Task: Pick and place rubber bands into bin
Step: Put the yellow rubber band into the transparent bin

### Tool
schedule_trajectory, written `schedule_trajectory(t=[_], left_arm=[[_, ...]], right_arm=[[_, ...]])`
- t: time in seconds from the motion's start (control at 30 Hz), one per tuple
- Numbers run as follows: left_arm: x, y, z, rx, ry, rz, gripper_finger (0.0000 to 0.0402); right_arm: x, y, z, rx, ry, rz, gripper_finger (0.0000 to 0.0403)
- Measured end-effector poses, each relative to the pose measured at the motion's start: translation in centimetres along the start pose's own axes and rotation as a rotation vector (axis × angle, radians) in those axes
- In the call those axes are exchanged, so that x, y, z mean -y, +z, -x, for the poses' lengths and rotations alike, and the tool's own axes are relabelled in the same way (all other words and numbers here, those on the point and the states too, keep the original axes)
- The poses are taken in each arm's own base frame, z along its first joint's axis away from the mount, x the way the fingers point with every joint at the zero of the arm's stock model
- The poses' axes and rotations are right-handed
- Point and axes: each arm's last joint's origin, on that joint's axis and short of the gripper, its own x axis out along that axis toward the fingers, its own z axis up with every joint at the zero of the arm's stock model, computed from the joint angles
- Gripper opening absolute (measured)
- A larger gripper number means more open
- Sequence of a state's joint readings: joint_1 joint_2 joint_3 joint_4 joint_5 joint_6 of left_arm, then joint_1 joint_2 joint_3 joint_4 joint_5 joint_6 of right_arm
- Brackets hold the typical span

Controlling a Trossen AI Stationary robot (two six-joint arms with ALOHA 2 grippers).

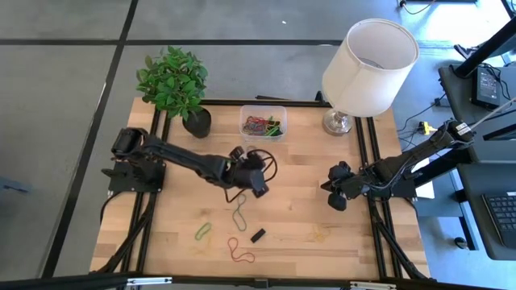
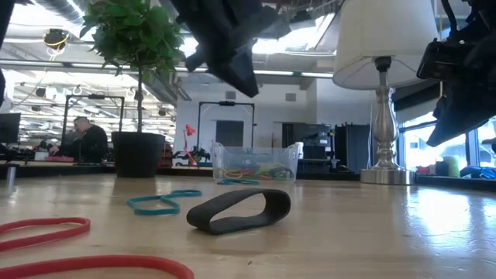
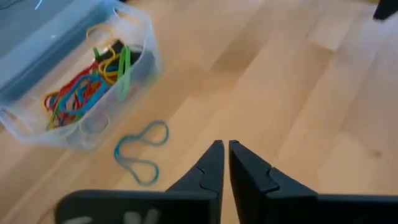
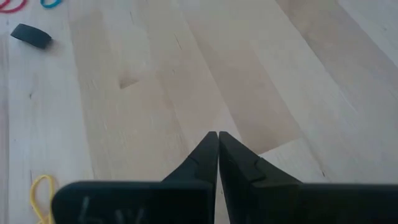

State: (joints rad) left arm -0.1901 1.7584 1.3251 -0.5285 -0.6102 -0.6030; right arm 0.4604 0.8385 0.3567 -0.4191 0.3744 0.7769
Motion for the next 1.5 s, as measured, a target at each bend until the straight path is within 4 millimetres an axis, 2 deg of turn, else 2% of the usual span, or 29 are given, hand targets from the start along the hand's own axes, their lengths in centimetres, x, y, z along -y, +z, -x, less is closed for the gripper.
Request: schedule_trajectory(t=[0.3, 0.47, 0.63, 0.77, 0.87, 1.03, 1.23, 1.33, 1.5], left_arm=[[1.0, -1.9, 1.4, -0.075, 0.002, -0.007, 0.0092], [1.7, -2.9, 2.1, -0.145, -0.050, -0.076, 0.0103], [2.3, -4.1, 2.9, -0.251, -0.135, -0.161, 0.0085], [2.3, -5.7, 2.8, -0.329, -0.175, -0.211, 0.0042], [2.4, -7.8, 2.7, -0.368, -0.188, -0.265, 0.0008], [2.6, -11.6, 3.8, -0.377, -0.211, -0.298, 0.0001], [1.4, -15.0, 6.8, -0.322, -0.286, -0.290, 0.0002], [-0.1, -16.4, 8.4, -0.306, -0.325, -0.298, 0.0002], [-3.2, -18.0, 10.4, -0.261, -0.428, -0.340, 0.0002]], right_arm=[[-0.1, 0.1, 0.0, 0.012, 0.014, -0.015, 0.0017], [-0.5, 0.4, 0.0, 0.020, 0.071, -0.003, 0.0017], [-1.1, 0.9, 0.1, 0.072, 0.125, 0.002, 0.0007], [-1.6, 1.3, 0.1, 0.114, 0.166, 0.012, 0.0004], [-2.2, 1.4, -0.3, 0.122, 0.180, 0.013, 0.0003], [-4.2, 2.5, -0.9, 0.092, 0.167, 0.038, 0.0002], [-7.4, 4.5, -2.3, -0.024, 0.087, 0.031, 0.0001], [-8.8, 5.4, -2.7, -0.183, 0.002, -0.028, 0.0002], [-10.3, 5.7, -3.1, -0.505, -0.178, -0.235, 0.0005]])
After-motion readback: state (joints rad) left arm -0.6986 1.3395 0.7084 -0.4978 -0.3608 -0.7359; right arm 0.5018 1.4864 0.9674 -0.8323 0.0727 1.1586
